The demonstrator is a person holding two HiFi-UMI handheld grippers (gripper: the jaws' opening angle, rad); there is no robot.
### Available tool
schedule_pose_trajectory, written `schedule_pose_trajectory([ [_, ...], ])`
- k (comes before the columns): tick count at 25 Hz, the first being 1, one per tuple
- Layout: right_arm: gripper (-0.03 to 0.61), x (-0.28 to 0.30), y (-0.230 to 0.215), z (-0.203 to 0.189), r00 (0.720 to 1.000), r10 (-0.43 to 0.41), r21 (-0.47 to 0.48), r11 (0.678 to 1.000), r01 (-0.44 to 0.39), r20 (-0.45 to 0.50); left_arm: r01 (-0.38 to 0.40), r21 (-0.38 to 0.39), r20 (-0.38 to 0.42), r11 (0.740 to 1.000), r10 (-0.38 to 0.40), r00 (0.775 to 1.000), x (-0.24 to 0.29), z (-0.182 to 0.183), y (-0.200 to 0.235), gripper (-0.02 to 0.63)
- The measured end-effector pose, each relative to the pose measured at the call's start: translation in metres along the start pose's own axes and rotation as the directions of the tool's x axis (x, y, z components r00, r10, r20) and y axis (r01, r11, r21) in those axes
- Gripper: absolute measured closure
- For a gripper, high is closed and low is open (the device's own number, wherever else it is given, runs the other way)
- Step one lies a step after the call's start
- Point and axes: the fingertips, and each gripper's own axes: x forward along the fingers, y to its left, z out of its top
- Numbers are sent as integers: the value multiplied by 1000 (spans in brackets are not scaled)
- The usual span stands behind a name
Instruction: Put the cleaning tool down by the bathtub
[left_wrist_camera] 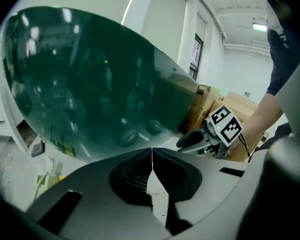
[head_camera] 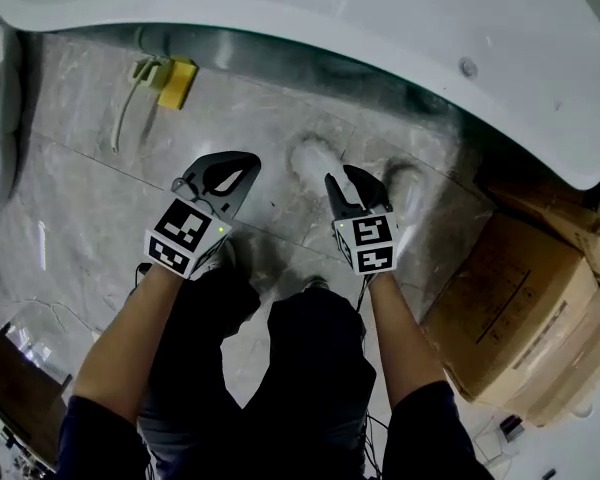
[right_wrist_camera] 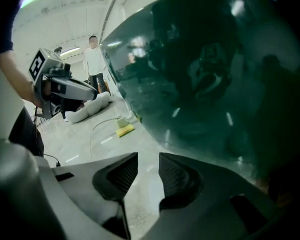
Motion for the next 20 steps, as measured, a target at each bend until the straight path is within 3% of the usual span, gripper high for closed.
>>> schedule_pose_trajectory([
  [11, 453, -123, 17, 134, 996, -19, -5, 1000, 19, 84, -4, 1, 43, 1000, 4, 999, -80, 102, -25, 583],
  [20, 451, -223, 41, 233, 987, -16, -26, 999, 20, 160, -8, 94, 67, 996, 2, 998, -156, 189, -48, 581],
])
